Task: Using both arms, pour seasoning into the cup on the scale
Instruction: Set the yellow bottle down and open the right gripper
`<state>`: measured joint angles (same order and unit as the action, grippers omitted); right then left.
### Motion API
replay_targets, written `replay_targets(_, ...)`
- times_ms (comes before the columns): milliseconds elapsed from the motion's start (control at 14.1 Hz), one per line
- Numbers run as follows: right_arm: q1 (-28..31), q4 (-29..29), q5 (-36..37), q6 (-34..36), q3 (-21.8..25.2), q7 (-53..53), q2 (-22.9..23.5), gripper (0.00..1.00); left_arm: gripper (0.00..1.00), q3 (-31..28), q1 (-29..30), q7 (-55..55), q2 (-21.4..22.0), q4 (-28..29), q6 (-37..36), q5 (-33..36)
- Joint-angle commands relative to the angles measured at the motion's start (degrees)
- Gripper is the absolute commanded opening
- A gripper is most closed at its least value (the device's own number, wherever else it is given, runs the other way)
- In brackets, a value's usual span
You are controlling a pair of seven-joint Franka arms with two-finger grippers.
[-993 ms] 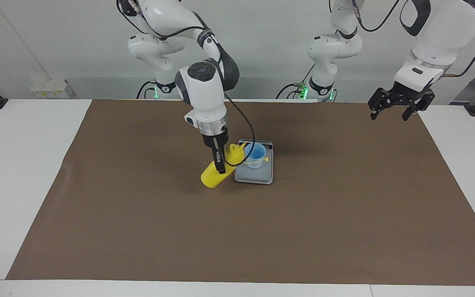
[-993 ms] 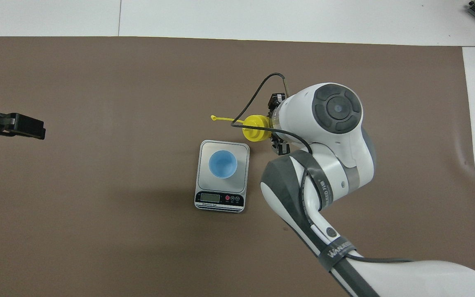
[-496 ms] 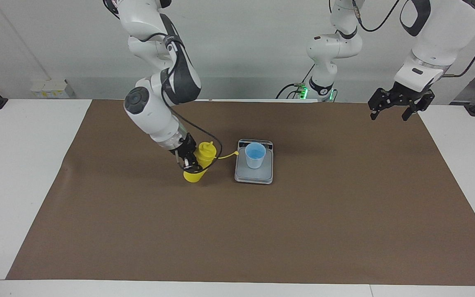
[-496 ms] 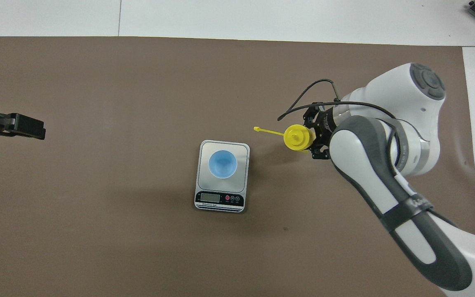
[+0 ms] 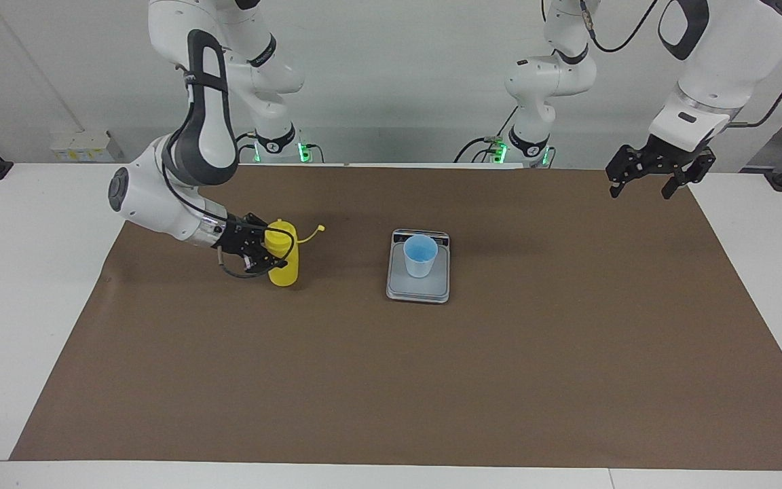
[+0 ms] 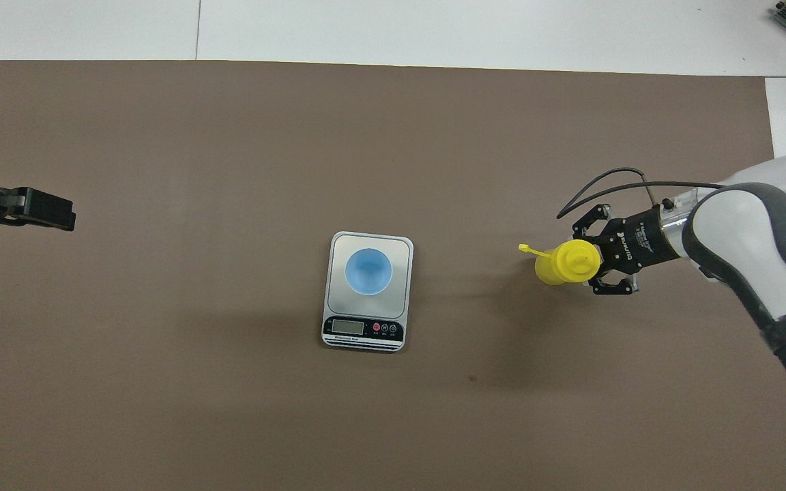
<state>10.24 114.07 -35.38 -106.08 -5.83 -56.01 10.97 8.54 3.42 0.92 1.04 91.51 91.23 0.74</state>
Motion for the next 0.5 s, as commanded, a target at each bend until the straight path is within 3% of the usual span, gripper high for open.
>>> replay_targets(0,5.21,3.44,-4.07,2.02,-0.76,3.80,-2.10,0.00,1.00,-1.07,-0.87,0.31,1.60,1.83,0.53,-0.74)
replay_targets(142,6.55,3.71,-4.17,2.72,-0.67,6.95,-1.40,0.00,1.00,-1.07,-0.87,0.31,1.60,1.92,0.27,-0.74)
replay_targets(213,6.46,4.49,-4.17,2.29,-0.58,7.58,-1.48,0.08,1.00,-1.07,-0.87,0.31,1.60,1.83,0.44,-0.74)
replay_targets(284,5.77,4.76,-4.09,1.59,-0.58,7.24,-1.48,0.82,1.00,-1.07,-0.70,0.48,1.60,1.92,0.53,-0.74)
replay_targets(355,5.50,4.68,-3.74,1.06,-0.50,6.97,-1.48,1.00,1.00,-1.07,-0.61,0.48,1.60,1.92,0.79,-0.74)
replay_targets(426,5.58,4.50,-3.39,0.97,-0.50,6.97,-1.39,1.00,1.00,-1.07,-0.61,0.40,1.51,1.92,0.62,-0.74)
